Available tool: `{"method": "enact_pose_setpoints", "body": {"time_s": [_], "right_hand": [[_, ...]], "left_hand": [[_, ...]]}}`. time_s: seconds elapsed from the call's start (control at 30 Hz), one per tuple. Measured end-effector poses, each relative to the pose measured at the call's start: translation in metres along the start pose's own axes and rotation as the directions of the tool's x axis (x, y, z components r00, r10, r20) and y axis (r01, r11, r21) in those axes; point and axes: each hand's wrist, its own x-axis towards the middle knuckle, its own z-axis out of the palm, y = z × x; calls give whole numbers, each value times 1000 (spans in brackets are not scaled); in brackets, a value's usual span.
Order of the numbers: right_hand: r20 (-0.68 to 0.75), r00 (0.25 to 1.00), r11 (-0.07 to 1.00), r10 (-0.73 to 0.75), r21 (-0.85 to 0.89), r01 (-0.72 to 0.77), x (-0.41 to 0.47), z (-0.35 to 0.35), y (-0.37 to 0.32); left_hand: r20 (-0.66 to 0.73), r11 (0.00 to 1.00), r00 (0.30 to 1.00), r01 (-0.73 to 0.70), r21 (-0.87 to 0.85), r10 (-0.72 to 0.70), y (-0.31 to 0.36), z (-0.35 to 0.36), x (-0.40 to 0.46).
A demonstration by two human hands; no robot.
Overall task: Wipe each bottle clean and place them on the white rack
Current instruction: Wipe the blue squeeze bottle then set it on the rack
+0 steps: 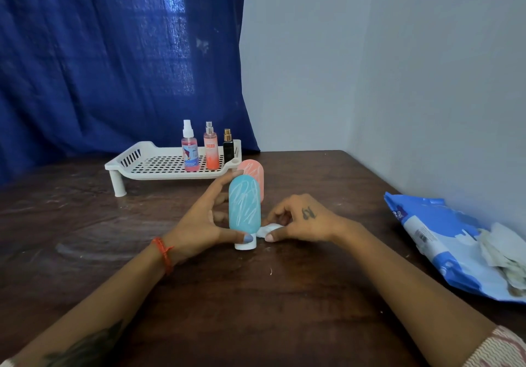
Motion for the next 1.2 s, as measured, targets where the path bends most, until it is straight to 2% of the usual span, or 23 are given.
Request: {"method": "enact_pose_setpoints", "body": {"time_s": [0.07, 0.13, 0.17, 0.23, 0.33, 0.47, 0.57, 0.67, 0.83, 0.97, 1.07, 1.2], "right_hand": [[-52, 998, 1000, -25, -6, 25, 1, 0, 0], [-200, 979, 999, -40, -2, 41, 2, -2, -1], [-316, 948, 998, -42, 22, 52, 2, -3, -2], [-540, 840, 987, -43, 110, 121, 3, -2, -5], [-691, 714, 954, -113, 125, 272, 5, 7, -13], [-708, 653, 942, -269, -51, 332, 9, 21, -15], [-707, 632, 927, -316, -90, 363, 9, 22, -12], [-703, 643, 933, -304, -82, 351, 9, 21, -10], [-762, 587, 944, -273, -96, 315, 12, 25, -9], [-767, 547, 918, -334, -133, 374, 11, 25, -13], [-759, 554, 911, -342, -124, 393, 9, 23, -12], [-778, 560, 935, -286, -99, 340, 11, 23, -8]], "left_hand": [[1, 1000, 1000, 7, -9, -7, 1, 0, 0], [4, 1000, 1000, 9, -10, -8, 1, 0, 0], [6, 1000, 1000, 3, -7, -3, 1, 0, -1], [11, 1000, 1000, -4, -5, 4, 0, 1, -1], [15, 1000, 1000, -3, -11, 3, 1, 2, -1], [12, 1000, 1000, -12, -21, 12, 4, 5, -1], [8, 1000, 1000, -3, -26, 3, 4, 5, -2], [23, 1000, 1000, 10, -21, -10, 4, 5, -2], [61, 1000, 998, 20, 1, -20, 3, 4, -2], [64, 1000, 998, 12, 24, -14, 5, 5, -2], [71, 1000, 997, 6, 14, -7, 6, 5, -3], [75, 1000, 997, 25, 10, -26, 5, 3, -2]]}}
